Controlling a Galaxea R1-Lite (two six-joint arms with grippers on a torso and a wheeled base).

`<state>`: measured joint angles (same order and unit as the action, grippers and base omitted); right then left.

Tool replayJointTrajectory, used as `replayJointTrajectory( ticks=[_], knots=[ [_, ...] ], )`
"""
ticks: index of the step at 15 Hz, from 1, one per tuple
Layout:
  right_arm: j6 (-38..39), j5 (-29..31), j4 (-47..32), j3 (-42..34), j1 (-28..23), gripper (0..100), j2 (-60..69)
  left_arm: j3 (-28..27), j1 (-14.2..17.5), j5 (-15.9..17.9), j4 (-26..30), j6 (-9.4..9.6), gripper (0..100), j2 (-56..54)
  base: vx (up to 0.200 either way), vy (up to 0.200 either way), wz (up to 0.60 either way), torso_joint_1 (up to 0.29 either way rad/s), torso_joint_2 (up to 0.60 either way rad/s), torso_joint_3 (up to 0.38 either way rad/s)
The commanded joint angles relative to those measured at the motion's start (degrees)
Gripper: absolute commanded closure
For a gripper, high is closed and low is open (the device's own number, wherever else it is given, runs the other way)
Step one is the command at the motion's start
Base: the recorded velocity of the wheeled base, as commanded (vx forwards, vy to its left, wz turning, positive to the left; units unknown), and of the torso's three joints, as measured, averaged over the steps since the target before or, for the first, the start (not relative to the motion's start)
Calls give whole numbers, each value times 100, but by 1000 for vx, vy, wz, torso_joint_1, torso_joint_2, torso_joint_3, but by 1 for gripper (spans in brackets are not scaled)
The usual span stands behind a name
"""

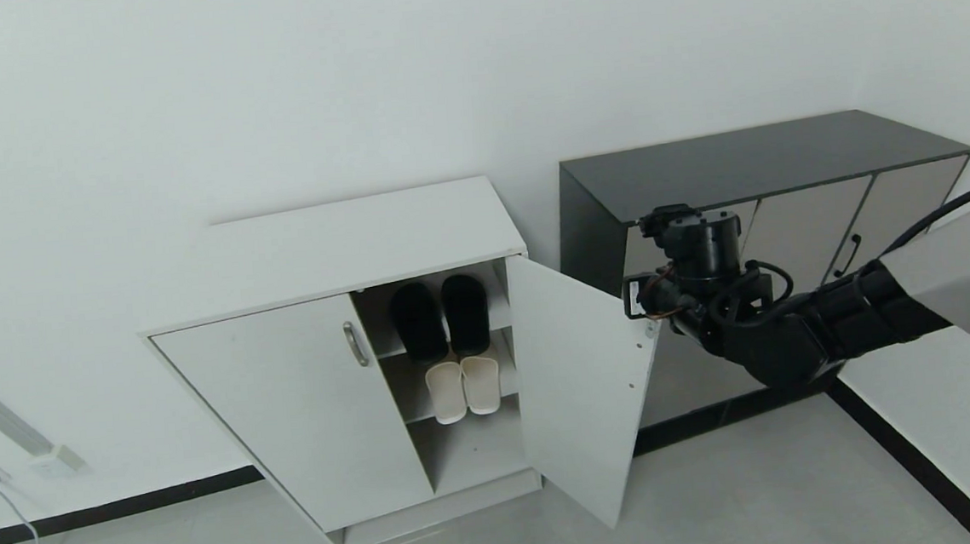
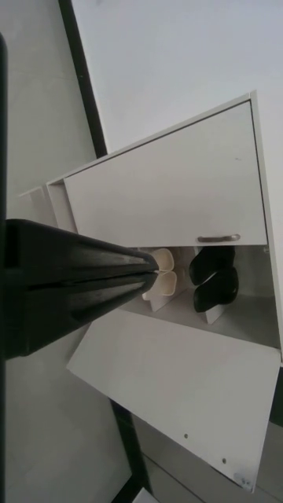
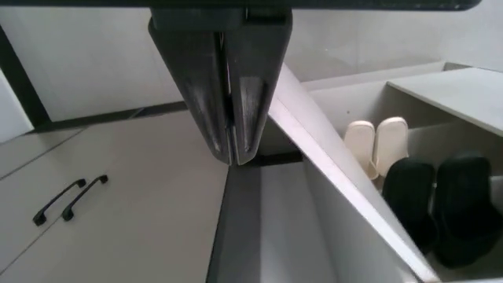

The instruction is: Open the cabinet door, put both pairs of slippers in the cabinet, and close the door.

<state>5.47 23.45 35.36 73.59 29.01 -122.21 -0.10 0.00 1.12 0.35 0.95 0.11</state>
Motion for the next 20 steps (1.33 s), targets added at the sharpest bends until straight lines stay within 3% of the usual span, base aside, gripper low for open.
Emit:
replayJointTrajectory(
  ticks=[1,12,19,20],
  knots=[
    [-2,1,6,94,-36,100,-251,1,0,-7,0,2,100,-2,0,0,0,0,0,0],
    [6,1,-56,138,-62,100,-409,1,0,2,0,2,100,-2,0,0,0,0,0,0],
    [173,19,-47,-451,421,100,-13,1,0,2,0,2,100,-2,0,0,0,0,0,0],
    [288,45,-56,-601,729,100,136,1,0,2,0,2,100,-2,0,0,0,0,0,0]
  ],
)
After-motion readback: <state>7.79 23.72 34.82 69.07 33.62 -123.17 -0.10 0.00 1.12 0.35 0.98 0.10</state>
